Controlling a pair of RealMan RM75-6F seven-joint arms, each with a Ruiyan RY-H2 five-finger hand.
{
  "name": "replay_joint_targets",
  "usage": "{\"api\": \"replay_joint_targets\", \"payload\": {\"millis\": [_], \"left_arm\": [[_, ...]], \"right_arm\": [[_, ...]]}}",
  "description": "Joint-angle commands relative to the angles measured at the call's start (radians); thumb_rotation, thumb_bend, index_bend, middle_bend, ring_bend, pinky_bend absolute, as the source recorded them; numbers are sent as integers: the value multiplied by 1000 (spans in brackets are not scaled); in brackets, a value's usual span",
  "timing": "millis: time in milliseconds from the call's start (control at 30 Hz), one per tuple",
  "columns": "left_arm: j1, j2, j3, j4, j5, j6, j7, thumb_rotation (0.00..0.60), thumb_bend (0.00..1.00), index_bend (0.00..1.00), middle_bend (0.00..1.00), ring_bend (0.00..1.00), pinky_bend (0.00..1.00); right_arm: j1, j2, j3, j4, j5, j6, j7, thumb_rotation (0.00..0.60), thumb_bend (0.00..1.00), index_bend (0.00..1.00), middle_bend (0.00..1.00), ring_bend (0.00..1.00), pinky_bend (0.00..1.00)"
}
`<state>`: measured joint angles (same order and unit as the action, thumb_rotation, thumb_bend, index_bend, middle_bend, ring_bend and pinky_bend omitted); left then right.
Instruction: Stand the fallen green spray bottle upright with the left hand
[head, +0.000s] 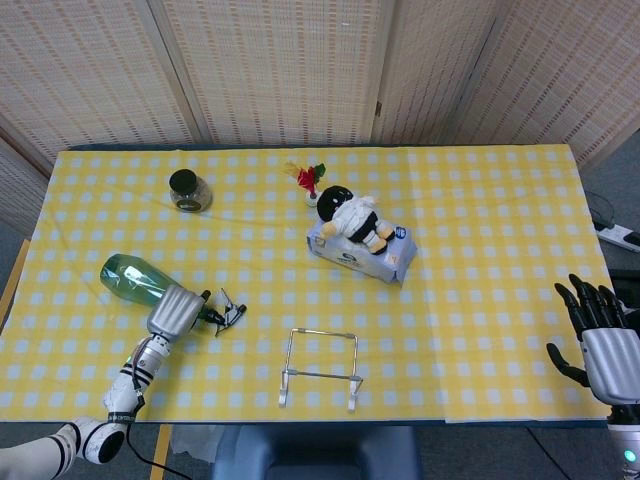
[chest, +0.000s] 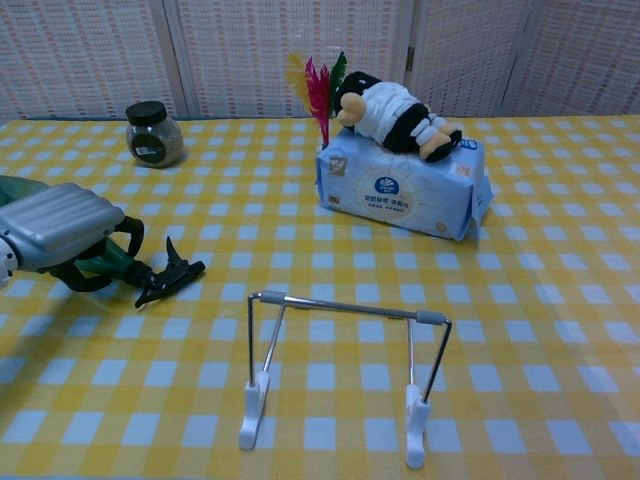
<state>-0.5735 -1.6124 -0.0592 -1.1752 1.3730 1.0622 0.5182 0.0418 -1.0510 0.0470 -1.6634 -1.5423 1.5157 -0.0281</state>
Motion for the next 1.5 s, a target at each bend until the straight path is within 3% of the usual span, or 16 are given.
{"api": "replay_joint_targets", "payload": {"millis": [33, 233, 567, 833, 967, 1100, 1200, 1500], "left_arm": [[4, 2, -4, -7, 14, 24, -17, 600, 427, 612, 1000, 1000, 1000], [12, 22, -16, -56, 32, 73, -48, 600, 430, 643, 1000, 1000, 1000], [60, 176, -86, -360, -4, 170, -158, 600, 441, 651, 1000, 1000, 1000], [98, 373, -199, -663, -151, 176, -305, 600, 460, 657, 1000, 1000, 1000], [105, 488, -274, -786, -326, 61, -512, 600, 467, 660, 1000, 1000, 1000], [95, 600, -337, -811, -439, -81, -691, 600, 485, 661, 1000, 1000, 1000], [87, 649, -357, -794, -495, -134, -742, 600, 493, 664, 1000, 1000, 1000], [50, 698, -345, -738, -582, -235, -777, 600, 530, 681, 1000, 1000, 1000]], "right_arm": [[0, 1, -1, -1, -1, 0, 2, 600, 357, 0, 0, 0, 0], [-3, 6, -2, -3, -5, 6, 14, 600, 357, 0, 0, 0, 0], [-5, 16, -8, -5, -14, 5, 35, 600, 358, 0, 0, 0, 0], [-2, 22, -15, -4, -17, -9, 49, 600, 357, 0, 0, 0, 0], [1, 19, -16, -7, -15, -15, 41, 600, 357, 0, 0, 0, 0], [3, 16, -17, -8, -11, -23, 34, 600, 357, 0, 0, 0, 0], [5, 15, -16, -7, -9, -25, 32, 600, 357, 0, 0, 0, 0], [5, 12, -16, -8, -8, -25, 27, 600, 358, 0, 0, 0, 0]]}}
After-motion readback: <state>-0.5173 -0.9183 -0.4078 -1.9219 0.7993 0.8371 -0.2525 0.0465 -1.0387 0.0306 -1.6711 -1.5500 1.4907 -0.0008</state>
